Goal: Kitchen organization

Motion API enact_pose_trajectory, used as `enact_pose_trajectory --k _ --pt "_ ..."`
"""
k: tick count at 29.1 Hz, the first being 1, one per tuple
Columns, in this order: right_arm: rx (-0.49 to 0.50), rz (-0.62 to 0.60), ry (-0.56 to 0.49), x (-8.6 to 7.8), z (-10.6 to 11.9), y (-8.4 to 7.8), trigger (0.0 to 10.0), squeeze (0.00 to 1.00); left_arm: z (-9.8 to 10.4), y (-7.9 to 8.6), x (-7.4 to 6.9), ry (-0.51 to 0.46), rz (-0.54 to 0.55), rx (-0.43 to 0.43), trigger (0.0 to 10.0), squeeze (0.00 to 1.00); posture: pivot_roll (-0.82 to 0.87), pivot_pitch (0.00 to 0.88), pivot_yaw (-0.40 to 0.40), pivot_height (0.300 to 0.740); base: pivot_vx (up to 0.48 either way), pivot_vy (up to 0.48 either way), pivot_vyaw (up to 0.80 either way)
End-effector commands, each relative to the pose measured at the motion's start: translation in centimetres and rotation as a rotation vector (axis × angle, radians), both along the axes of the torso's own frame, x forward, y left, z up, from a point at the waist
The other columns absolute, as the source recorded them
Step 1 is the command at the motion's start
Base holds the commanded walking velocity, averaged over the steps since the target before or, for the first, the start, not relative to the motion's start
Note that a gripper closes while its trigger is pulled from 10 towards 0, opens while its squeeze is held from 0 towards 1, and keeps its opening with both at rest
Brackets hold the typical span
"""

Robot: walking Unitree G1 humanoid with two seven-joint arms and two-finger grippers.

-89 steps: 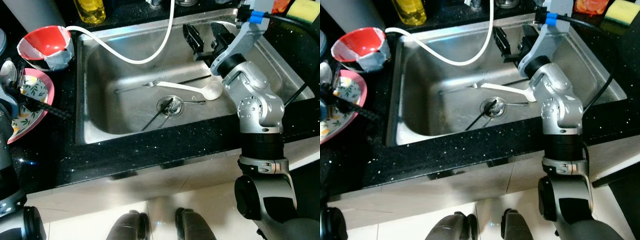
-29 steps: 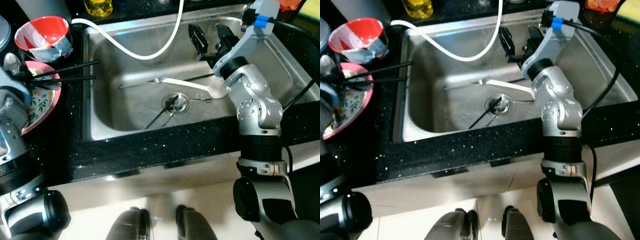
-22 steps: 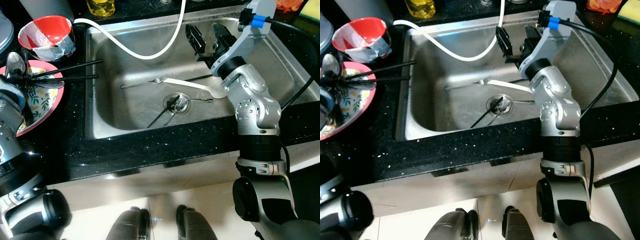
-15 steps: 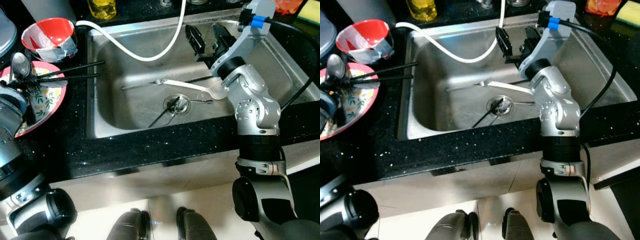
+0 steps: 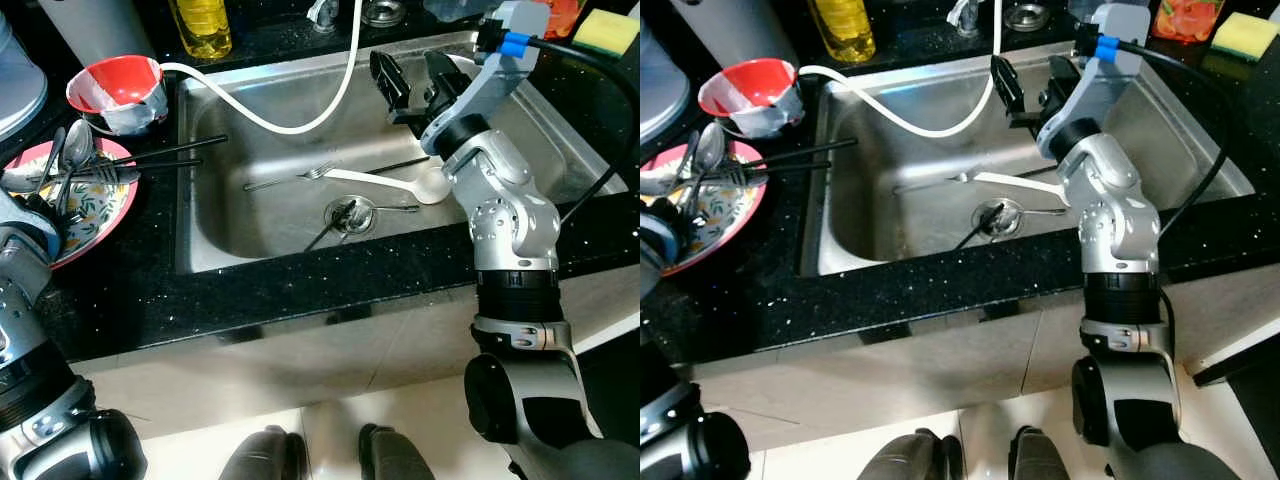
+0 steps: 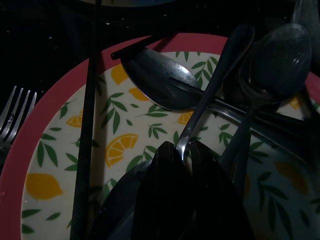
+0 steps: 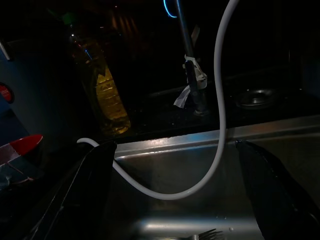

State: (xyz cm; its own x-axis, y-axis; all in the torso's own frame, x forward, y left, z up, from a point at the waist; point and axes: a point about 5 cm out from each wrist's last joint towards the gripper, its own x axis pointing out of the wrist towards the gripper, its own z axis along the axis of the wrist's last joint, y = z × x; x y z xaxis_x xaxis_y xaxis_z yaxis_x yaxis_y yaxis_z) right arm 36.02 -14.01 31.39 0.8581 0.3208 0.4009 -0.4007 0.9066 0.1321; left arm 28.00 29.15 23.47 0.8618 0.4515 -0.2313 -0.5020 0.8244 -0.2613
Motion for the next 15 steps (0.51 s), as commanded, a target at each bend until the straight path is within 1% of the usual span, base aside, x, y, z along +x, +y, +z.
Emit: enact_pose_trajectory --k 1,2,3,6,8,9,10,11,12,13,14,15 --pt "0.013 0.016 -0.007 0.0 0.1 0.3 10.0 0.0 -1.7 0.3 0.1 0.091 -0.003 -0.019 0.0 0.0 0.12 0.177 0.085 0.74 0.0 0.0 0.0" --pt "0.015 0.018 -0.007 0.1 0.2 0.3 10.0 0.0 -1.0 0.4 0.3 0.055 0.001 -0.007 0.0 0.0 0.13 0.176 0.081 0.74 0.0 0.0 0.0" --pt "0.015 0.018 -0.007 0.1 0.2 0.3 10.0 0.0 -1.0 0.4 0.3 0.055 0.001 -0.007 0.0 0.0 0.13 0.176 0.081 0.74 0.0 0.0 0.0" --pt "0.018 0.023 -0.008 0.1 0.2 0.5 10.0 0.0 2.5 0.2 0.8 -0.118 -0.022 0.121 0.0 0.0 0.13 0.176 0.081 0.74 0.0 0.0 0.0" --pt "0.019 0.023 -0.009 0.1 0.3 0.5 10.0 0.0 4.5 -0.2 0.8 -0.215 -0.05 0.227 0.0 0.0 0.13 0.176 0.081 0.74 0.0 0.0 0.0" --pt "0.019 0.023 -0.009 0.1 0.3 0.5 10.0 0.0 5.8 -0.7 0.8 -0.279 -0.08 0.286 0.0 0.0 0.13 0.176 0.081 0.74 0.0 0.0 0.0" --pt "0.019 0.023 -0.009 0.1 0.3 0.5 10.0 0.0 5.8 -0.7 0.8 -0.279 -0.08 0.286 0.0 0.0 0.13 0.176 0.081 0.74 0.0 0.0 0.0" --pt "0.019 0.023 -0.009 0.1 0.3 0.5 10.0 0.0 6.6 -1.1 0.8 -0.318 -0.1 0.322 0.0 0.0 0.13 0.176 0.081 0.74 0.0 0.0 0.0" --pt "0.019 0.023 -0.008 0.1 0.2 0.5 10.0 0.0 7.6 -1.7 0.7 -0.361 -0.128 0.366 9.6 0.0 0.13 0.176 0.081 0.74 0.0 0.0 0.0" --pt "0.019 0.022 -0.008 0.1 0.2 0.5 10.0 0.0 8.3 -2.3 0.8 -0.395 -0.153 0.386 10.0 0.0 0.12 0.178 0.079 0.74 0.0 0.0 0.0" --pt "0.019 0.022 -0.008 0.1 0.2 0.5 10.0 0.0 8.3 -2.3 0.8 -0.395 -0.153 0.386 10.0 0.0 0.12 0.178 0.079 0.74 0.0 0.0 0.0" --pt "0.019 0.022 -0.008 0.1 0.2 0.5 10.0 0.0 8.9 -3.3 0.9 -0.428 -0.198 0.412 10.0 0.0 0.12 0.177 0.08 0.74 0.0 0.0 0.0"
